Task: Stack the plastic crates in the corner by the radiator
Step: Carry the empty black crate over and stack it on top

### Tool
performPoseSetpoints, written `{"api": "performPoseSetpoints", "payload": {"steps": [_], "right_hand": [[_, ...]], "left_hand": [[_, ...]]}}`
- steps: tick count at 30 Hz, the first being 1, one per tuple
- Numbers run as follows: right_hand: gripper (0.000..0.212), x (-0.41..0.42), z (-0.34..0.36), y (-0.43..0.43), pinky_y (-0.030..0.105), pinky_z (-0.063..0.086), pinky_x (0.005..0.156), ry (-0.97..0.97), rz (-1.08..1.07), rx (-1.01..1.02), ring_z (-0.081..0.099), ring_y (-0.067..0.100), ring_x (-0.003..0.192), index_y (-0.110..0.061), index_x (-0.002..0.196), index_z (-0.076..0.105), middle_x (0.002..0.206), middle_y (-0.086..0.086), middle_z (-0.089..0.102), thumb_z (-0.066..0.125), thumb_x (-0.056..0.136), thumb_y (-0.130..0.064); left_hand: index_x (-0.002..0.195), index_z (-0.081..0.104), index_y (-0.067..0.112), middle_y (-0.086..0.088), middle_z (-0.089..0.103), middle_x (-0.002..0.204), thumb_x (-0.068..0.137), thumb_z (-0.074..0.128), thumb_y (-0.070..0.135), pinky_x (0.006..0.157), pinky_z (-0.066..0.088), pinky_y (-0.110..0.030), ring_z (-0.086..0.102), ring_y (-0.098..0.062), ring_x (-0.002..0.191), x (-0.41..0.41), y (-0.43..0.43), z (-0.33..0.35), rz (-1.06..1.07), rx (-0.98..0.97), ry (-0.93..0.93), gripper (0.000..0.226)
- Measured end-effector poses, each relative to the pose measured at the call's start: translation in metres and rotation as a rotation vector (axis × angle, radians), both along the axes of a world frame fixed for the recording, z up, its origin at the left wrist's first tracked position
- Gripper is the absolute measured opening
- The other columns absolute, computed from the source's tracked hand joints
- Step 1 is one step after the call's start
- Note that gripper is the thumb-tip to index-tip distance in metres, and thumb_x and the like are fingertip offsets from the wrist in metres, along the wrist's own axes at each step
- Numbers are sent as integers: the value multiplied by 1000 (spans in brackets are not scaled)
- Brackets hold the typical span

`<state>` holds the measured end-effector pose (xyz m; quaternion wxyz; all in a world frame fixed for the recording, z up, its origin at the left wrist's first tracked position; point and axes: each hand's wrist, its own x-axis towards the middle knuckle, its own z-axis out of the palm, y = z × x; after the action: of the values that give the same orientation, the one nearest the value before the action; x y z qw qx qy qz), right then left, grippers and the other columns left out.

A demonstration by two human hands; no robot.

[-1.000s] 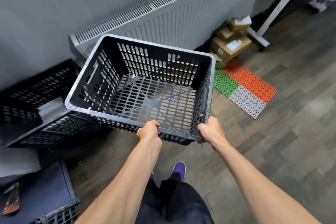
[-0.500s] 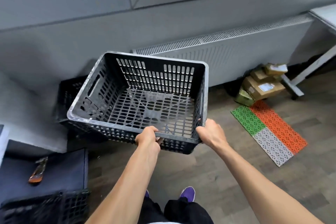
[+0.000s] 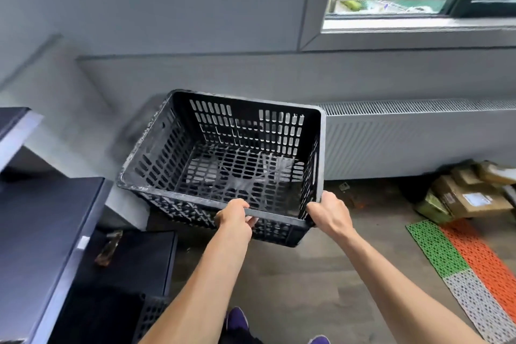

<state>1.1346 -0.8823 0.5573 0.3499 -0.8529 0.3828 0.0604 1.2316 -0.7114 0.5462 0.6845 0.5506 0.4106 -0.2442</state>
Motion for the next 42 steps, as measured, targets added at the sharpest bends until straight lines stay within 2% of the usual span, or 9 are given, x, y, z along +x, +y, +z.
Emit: {"api": "performPoseSetpoints", "payload": {"steps": [6, 10, 16, 20, 23, 30, 36, 40, 42], "right_hand": [[11, 46, 13, 30, 36, 43, 65, -22, 30, 0, 58, 33, 73, -4, 80, 55, 73, 7, 61, 51, 79, -15], [8, 81, 19, 40, 35, 40, 61, -23, 68, -34, 56, 33, 71, -6, 76, 53, 67, 4, 58, 52, 80, -13], [11, 129, 20, 35, 37, 40, 62, -45, 119, -64, 58, 34, 73, -9, 72, 47, 67, 3, 58, 50, 82, -12], [16, 166, 14, 19, 35, 39, 63, -51, 158, -48, 57, 31, 70, -13, 69, 45, 65, 0, 57, 51, 83, -14], [19, 192, 4, 2, 35, 37, 59, -51, 182, -45, 52, 23, 61, -13, 68, 43, 64, 0, 56, 51, 85, -12], [7, 266, -32, -52, 37, 43, 69, 26, 223, 21, 57, 33, 78, -14, 82, 51, 81, 7, 64, 52, 86, -19], [12, 309, -57, -75, 36, 42, 72, 50, 282, 37, 54, 30, 81, -13, 96, 57, 86, 5, 61, 52, 88, -20], [11, 323, -67, -80, 35, 41, 73, 63, 299, 62, 52, 28, 82, -14, 98, 56, 88, 4, 60, 53, 89, -20], [11, 328, -70, -81, 36, 41, 74, 71, 305, 73, 52, 29, 82, -14, 98, 56, 88, 5, 61, 53, 89, -20]], "left_hand": [[115, 45, 5, -24, 48, 115, 86, 56, -7, 69, 59, -44, 61, -37, 94, 47, 29, 5, 8, -39, 8, 34], [122, 43, 5, -24, 47, 115, 85, 56, -6, 71, 59, -44, 61, -36, 91, 76, 40, 3, 32, -62, 1, 40], [125, 45, 5, -21, 52, 106, 86, 57, -5, 69, 59, -42, 61, -32, 74, 116, 37, -1, 88, -68, 8, 42], [118, 46, 3, -25, 51, 122, 86, 57, -7, 66, 58, -42, 60, -37, 91, 144, 23, -4, 118, -68, 24, 35], [119, 46, 4, -26, 49, 126, 87, 58, -7, 67, 57, -42, 58, -35, 92, 167, 9, -9, 165, -72, 42, 36], [106, 49, 2, -28, 52, 128, 84, 57, -9, 54, 51, -40, 55, -34, 87, 222, -38, -31, 290, -41, 94, 26], [104, 47, 4, -20, 49, 102, 88, 57, -8, 67, 55, -46, 53, -27, 65, 255, -60, -57, 404, -72, 133, 22], [119, 51, 2, -20, 50, 107, 86, 58, -10, 66, 56, -46, 55, -28, 69, 266, -63, -67, 424, -58, 113, 36], [131, 49, 2, -19, 51, 107, 86, 58, -10, 74, 56, -46, 55, -28, 72, 269, -63, -71, 419, -69, 102, 48]]}}
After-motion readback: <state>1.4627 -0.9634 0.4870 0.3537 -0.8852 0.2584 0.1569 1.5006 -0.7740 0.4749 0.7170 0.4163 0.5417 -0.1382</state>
